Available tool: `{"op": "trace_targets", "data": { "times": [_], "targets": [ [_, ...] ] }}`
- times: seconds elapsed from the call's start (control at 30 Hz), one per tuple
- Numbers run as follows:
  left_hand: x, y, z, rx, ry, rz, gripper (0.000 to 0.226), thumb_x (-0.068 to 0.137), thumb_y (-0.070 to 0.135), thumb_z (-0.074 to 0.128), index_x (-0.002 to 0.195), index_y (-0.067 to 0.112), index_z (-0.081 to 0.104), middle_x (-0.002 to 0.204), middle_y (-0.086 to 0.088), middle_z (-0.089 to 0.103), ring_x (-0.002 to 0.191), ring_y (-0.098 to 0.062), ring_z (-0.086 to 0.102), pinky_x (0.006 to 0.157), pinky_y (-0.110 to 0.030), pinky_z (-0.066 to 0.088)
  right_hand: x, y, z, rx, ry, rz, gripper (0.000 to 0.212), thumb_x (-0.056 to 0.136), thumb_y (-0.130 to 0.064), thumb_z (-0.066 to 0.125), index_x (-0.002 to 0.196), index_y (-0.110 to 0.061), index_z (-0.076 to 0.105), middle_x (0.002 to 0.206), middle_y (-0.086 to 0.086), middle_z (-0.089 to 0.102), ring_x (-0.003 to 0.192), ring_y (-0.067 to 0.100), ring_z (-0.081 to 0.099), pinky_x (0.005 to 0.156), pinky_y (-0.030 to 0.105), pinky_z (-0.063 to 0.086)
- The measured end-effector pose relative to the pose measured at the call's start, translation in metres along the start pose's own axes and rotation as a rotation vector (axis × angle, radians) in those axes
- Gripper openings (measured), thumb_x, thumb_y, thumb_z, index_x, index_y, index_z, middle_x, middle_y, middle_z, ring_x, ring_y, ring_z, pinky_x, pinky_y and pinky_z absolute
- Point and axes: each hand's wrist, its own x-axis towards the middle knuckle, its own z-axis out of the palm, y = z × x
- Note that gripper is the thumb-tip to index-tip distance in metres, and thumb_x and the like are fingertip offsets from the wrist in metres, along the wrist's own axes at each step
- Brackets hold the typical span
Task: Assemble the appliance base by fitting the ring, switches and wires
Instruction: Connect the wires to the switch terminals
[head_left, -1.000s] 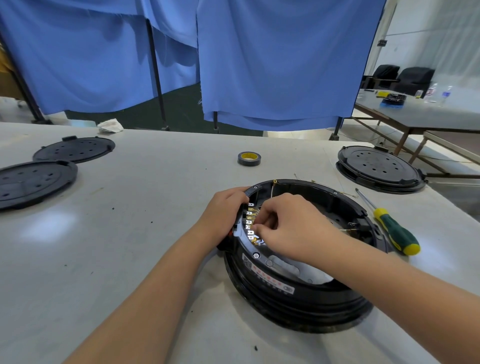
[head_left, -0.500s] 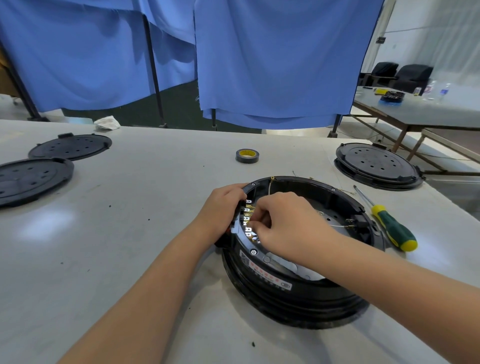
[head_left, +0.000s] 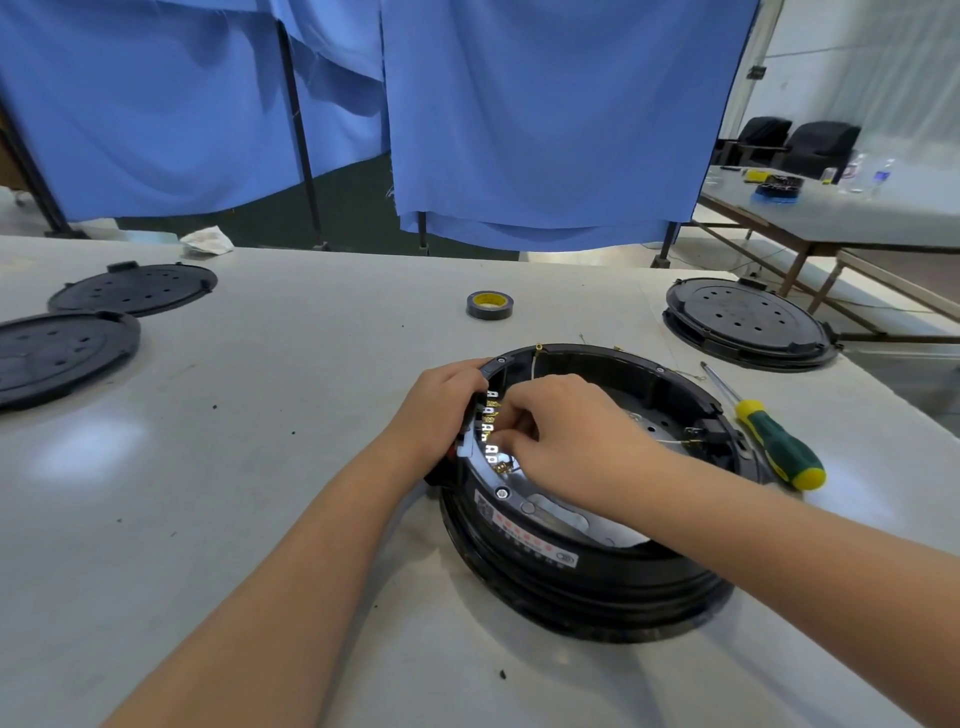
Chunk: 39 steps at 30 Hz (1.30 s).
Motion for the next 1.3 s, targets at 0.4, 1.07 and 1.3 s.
{"op": "trace_targets", "data": {
  "times": [0.4, 1.07, 1.3],
  "targets": [
    [0.000, -0.001, -0.001, 0.052, 0.029, 0.012, 0.028, 0.091, 0.006, 0.043, 0.097, -0.012, 0.063, 0.090, -0.025, 0.059, 0.078, -0.017, 0.052, 0.067, -0.027, 0.040, 0.000, 0.019, -0.001, 0.146, 0.063, -0.008, 0.005, 0.088, -0.031, 0.063, 0.092, -0.029, 0.064, 0.074, -0.014, 0.057, 0.063, 0.000, 0.051, 0.061, 0.019, 0.038],
    [0.000, -0.001, -0.001, 0.032, 0.035, -0.009, 0.029, 0.091, 0.009, 0.043, 0.098, -0.012, 0.061, 0.088, -0.025, 0.060, 0.079, -0.022, 0.052, 0.071, -0.035, 0.039, -0.011, 0.015, -0.002, 0.130, -0.090, -0.028, 0.007, 0.083, -0.032, 0.070, 0.089, -0.030, 0.073, 0.081, -0.014, 0.054, 0.068, 0.001, 0.049, 0.068, 0.023, 0.043],
    [0.000, -0.002, -0.001, 0.027, 0.029, -0.012, 0.027, 0.091, 0.007, 0.043, 0.097, -0.012, 0.061, 0.081, -0.015, 0.054, 0.073, -0.018, 0.047, 0.067, -0.031, 0.036, -0.012, 0.018, 0.001, 0.101, -0.058, -0.044, 0.010, 0.088, -0.030, 0.065, 0.093, -0.030, 0.073, 0.082, -0.016, 0.051, 0.071, -0.002, 0.047, 0.064, 0.016, 0.036]
  ]
}}
